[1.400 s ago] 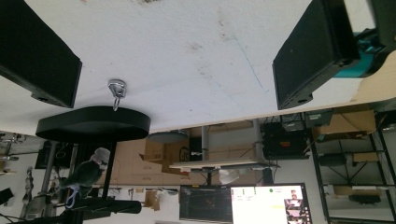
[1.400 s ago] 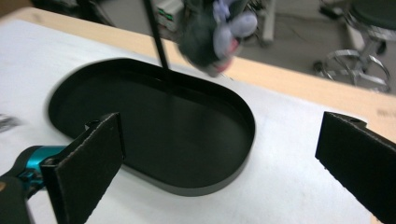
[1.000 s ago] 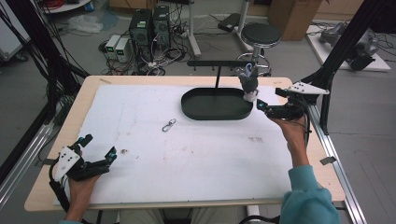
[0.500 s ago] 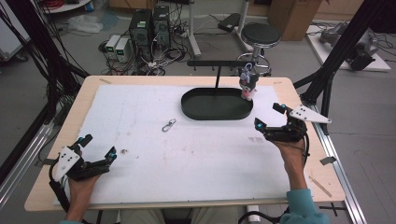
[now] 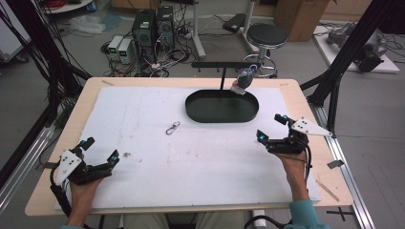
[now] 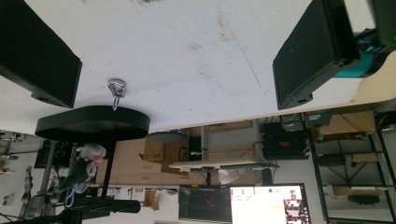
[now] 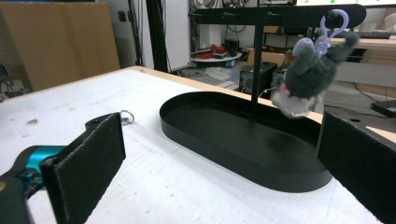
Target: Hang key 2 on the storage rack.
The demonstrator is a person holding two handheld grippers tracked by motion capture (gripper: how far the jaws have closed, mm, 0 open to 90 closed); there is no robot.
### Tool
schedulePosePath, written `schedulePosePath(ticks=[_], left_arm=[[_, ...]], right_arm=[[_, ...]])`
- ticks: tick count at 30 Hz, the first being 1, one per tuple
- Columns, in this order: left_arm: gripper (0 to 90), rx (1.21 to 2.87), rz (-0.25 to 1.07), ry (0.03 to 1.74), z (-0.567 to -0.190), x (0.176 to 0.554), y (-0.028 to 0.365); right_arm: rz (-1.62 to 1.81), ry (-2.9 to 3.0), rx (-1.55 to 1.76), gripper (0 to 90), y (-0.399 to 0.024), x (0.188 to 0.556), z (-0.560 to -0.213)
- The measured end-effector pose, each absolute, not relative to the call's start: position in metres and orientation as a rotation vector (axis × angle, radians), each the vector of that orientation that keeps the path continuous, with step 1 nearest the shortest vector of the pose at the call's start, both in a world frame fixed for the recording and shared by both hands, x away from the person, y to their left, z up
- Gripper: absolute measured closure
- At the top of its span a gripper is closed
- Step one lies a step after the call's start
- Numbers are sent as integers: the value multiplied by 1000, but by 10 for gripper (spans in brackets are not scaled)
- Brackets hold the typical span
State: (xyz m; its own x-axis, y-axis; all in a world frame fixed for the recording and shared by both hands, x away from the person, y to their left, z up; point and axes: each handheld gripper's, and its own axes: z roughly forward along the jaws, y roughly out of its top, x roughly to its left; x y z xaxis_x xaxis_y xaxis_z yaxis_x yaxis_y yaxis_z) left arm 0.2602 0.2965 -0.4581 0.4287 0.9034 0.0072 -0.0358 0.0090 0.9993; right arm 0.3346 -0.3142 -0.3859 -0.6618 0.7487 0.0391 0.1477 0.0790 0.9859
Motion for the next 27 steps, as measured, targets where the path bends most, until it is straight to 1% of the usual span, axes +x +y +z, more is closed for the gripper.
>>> schedulePosePath(ticks=[15, 19, 27], left_arm=[[17, 1357, 887, 856, -458, 261, 297], [17, 1376, 883, 880, -455, 262, 296], [17, 1433, 856, 901, -432, 275, 292]], right_arm=[[1633, 1878, 877, 7, -314, 332, -388], [1647, 1878, 882, 7, -314, 332, -388], [1657, 1834, 845, 7, -310, 329, -387]])
